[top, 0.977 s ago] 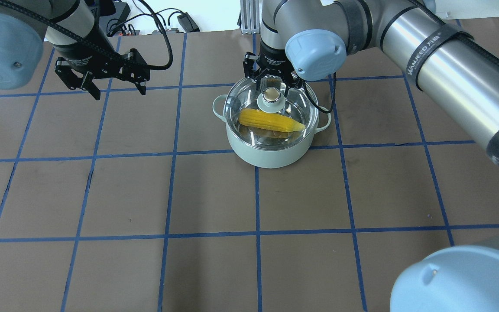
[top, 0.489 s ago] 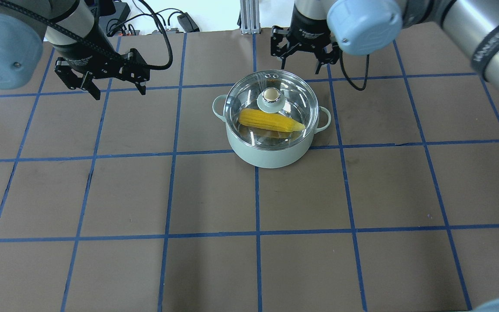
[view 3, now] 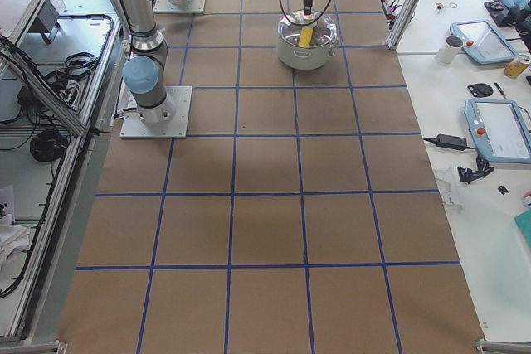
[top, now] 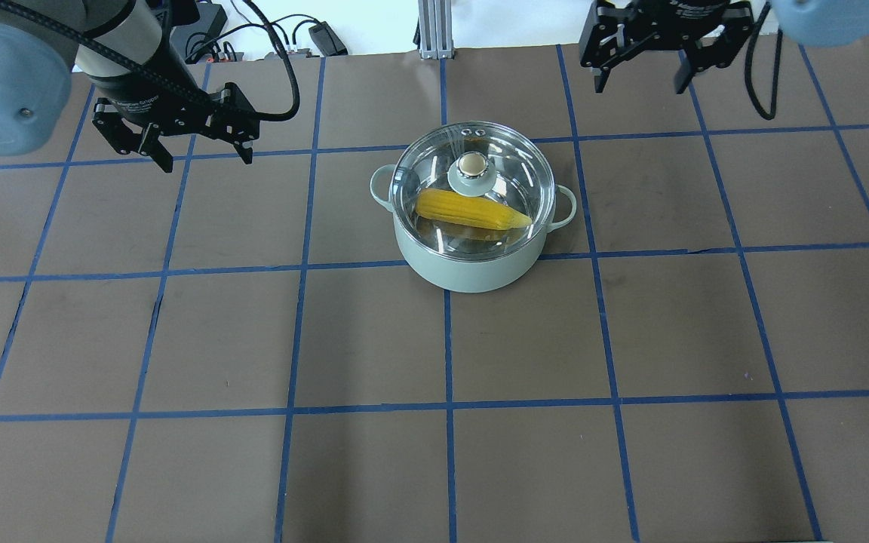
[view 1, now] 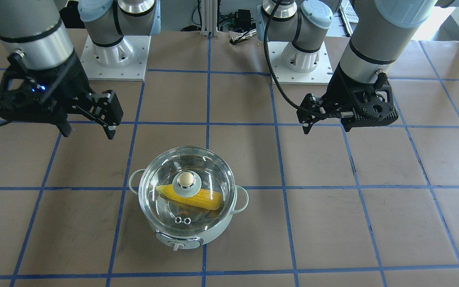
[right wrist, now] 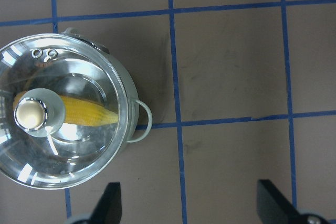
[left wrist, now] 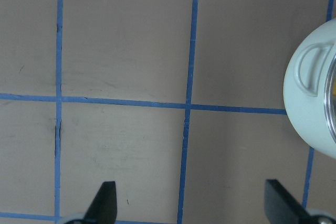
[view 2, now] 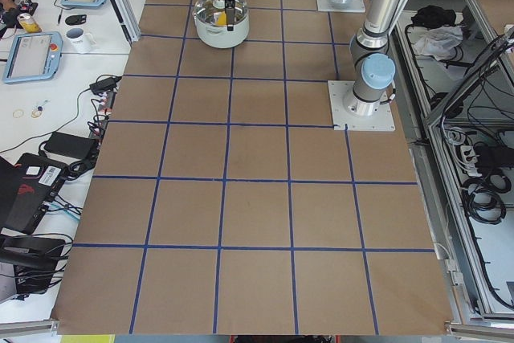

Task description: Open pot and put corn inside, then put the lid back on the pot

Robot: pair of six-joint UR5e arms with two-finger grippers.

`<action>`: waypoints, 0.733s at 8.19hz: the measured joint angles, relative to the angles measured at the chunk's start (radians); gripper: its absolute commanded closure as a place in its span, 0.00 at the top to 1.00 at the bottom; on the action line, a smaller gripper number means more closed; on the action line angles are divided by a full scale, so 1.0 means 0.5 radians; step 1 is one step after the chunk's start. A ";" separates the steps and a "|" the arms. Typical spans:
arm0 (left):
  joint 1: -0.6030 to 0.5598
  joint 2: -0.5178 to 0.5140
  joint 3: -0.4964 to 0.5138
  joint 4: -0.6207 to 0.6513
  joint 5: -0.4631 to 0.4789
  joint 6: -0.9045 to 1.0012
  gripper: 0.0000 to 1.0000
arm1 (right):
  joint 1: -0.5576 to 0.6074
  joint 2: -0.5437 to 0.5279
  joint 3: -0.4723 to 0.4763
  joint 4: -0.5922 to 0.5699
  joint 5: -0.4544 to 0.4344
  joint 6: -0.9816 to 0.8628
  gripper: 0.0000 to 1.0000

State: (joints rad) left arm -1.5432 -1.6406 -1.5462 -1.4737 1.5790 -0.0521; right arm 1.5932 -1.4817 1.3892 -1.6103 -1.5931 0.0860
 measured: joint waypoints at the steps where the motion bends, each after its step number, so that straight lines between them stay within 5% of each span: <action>1: 0.000 0.012 0.000 -0.007 0.001 0.000 1.00 | -0.009 -0.058 0.030 0.055 -0.012 -0.021 1.00; 6: 0.000 0.028 0.002 -0.017 -0.001 0.001 1.00 | -0.014 -0.104 0.086 0.129 0.058 -0.084 1.00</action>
State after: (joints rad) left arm -1.5432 -1.6265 -1.5454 -1.4822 1.5786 -0.0517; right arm 1.5862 -1.5335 1.4324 -1.5457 -1.5639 0.0438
